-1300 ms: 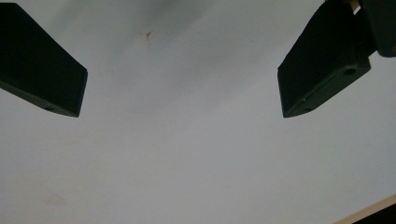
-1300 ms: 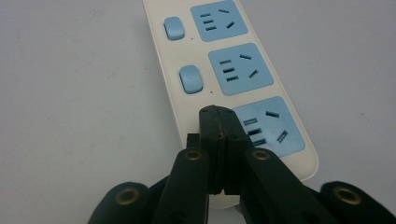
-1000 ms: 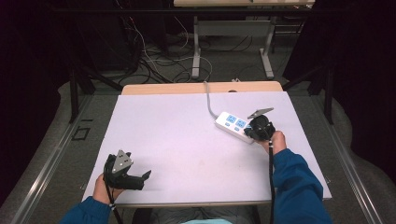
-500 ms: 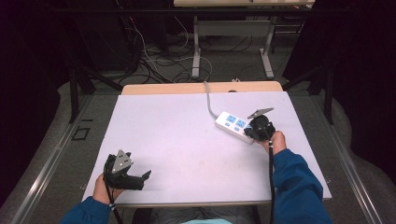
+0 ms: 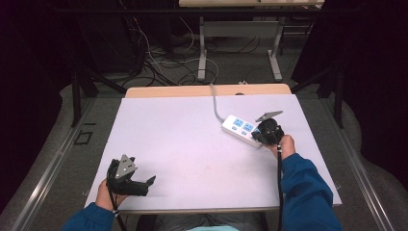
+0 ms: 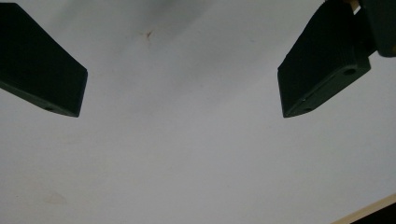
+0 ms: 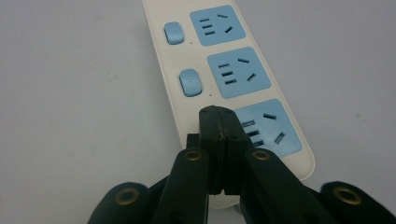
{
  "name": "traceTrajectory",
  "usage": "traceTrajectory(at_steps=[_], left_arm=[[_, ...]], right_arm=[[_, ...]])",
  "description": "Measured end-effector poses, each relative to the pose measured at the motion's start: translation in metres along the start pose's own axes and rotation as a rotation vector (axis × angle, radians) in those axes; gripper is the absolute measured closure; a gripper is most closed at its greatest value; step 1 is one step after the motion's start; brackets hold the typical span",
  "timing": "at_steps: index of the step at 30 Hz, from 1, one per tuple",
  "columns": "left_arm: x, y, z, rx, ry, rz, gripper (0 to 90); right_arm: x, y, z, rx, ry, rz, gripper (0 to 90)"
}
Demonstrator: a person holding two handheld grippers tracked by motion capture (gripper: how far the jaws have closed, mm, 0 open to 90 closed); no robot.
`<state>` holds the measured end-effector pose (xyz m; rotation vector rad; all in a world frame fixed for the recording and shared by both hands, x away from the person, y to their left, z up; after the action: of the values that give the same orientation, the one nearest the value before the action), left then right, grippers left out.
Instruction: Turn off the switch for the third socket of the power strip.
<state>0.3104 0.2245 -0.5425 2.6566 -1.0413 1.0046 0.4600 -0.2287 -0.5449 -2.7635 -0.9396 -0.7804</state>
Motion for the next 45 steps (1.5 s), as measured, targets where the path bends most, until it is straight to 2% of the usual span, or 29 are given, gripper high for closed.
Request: traceTrajectory(at_steps=[1, 5, 7, 9, 13, 22, 31, 34, 36, 42, 43, 45], left_arm=[[0.0, -0.001, 0.0, 0.01, -0.001, 0.013, 1.6], [0.0, 0.0, 0.0, -0.003, -0.007, 0.007, 1.6], [0.001, -0.001, 0.0, 0.013, 0.004, 0.013, 1.6], [0.001, -0.001, -0.001, 0.01, -0.004, 0.016, 1.6], [0.001, 0.0, 0.0, -0.003, -0.003, 0.005, 1.6], [0.001, 0.0, 0.0, -0.007, -0.005, 0.008, 1.6], [0.0, 0.0, 0.0, -0.004, -0.005, 0.008, 1.6], [0.0, 0.0, 0.0, -0.005, -0.007, 0.007, 1.5], [0.0, -0.001, 0.0, -0.001, -0.008, 0.013, 1.5], [0.0, 0.0, 0.0, -0.006, -0.007, 0.007, 1.5], [0.0, 0.0, 0.0, -0.006, -0.007, 0.007, 1.5], [0.0, 0.0, 0.0, -0.006, -0.003, 0.005, 1.5]], right_arm=[[0.0, 0.0, 0.0, -0.003, 0.0, 0.0, 90.0], [0.0, 0.0, 0.0, 0.0, 0.0, 0.001, 90.0], [0.0, -0.001, -0.001, -0.001, 0.001, -0.005, 90.0], [0.001, -0.001, -0.001, -0.006, 0.004, -0.004, 90.0], [0.002, -0.002, -0.006, -0.016, 0.021, 0.007, 90.0], [0.006, -0.004, -0.019, -0.004, 0.075, 0.002, 90.0], [0.006, -0.006, -0.026, 0.002, 0.105, 0.003, 82.9], [0.006, -0.006, -0.03, 0.006, 0.116, -0.001, 77.0], [0.007, -0.008, -0.032, 0.006, 0.119, 0.002, 70.1], [0.007, -0.011, -0.035, 0.017, 0.117, 0.003, 43.9], [0.007, -0.011, -0.036, 0.022, 0.12, 0.001, 36.5], [0.006, -0.012, -0.037, 0.027, 0.123, 0.0, 29.4]])
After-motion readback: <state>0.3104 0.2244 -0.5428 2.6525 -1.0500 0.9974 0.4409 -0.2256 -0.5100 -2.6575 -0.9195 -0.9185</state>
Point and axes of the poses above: each handheld gripper's, and its own axes: z roughly forward along the jaws, x roughly out of its top, y roughly to its right, the point moved 3 cm from there along z, roughly forward along the jaws, and after that the axes turned 12 degrees about -y, right-handed, at the moved point
